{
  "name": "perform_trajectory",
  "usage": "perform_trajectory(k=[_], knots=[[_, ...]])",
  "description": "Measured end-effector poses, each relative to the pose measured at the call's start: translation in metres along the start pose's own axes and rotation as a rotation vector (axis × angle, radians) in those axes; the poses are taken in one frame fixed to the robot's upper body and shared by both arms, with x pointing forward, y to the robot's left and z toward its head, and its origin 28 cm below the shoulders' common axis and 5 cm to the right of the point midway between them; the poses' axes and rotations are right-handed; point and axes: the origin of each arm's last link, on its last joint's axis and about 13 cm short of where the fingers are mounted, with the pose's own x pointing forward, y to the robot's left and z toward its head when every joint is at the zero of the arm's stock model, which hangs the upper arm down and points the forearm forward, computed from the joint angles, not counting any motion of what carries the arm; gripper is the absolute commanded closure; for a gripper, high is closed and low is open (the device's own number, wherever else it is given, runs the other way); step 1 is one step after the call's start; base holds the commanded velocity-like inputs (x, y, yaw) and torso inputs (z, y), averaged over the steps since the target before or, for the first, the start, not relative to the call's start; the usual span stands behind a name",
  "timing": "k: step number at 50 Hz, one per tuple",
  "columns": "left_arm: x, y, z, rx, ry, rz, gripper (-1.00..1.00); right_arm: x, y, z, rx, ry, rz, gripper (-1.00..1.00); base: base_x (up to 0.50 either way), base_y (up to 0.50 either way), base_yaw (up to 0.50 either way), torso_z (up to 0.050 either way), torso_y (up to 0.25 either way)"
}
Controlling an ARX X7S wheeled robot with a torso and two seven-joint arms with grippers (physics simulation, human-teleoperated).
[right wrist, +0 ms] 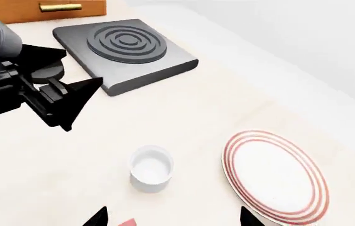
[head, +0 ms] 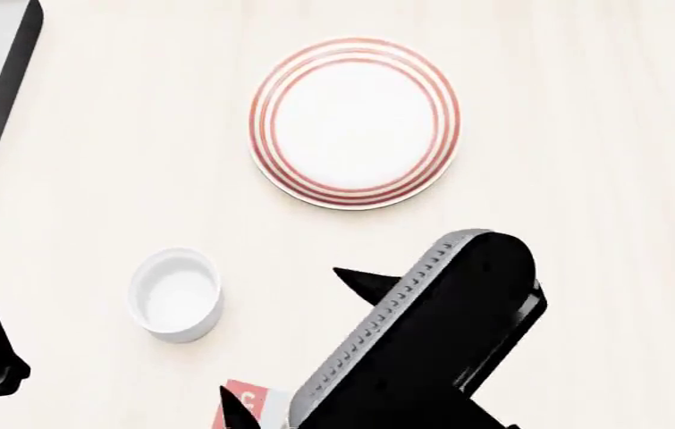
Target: Pick the akita bowl on the cookies box and place it on the plate.
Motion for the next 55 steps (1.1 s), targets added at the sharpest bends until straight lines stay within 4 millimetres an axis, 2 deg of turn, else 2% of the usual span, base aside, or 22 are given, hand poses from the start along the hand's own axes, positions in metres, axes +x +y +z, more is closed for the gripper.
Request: perform_trajectory(k=[29, 55], knots=[[-0.001, 0.001, 0.001, 0.005, 0.001, 0.007, -1.0, -0.026, 0.025, 0.018, -0.177, 0.256, 0.315, -1.0, 0.0, 0.0, 0.0, 0.0, 0.0], [-0.002, 0.002, 0.001, 0.007, 0.001, 0.006, -1.0, -0.024, 0.047, 0.013, -0.242, 0.372, 0.468, -1.0, 0.0, 0.0, 0.0, 0.0, 0.0]])
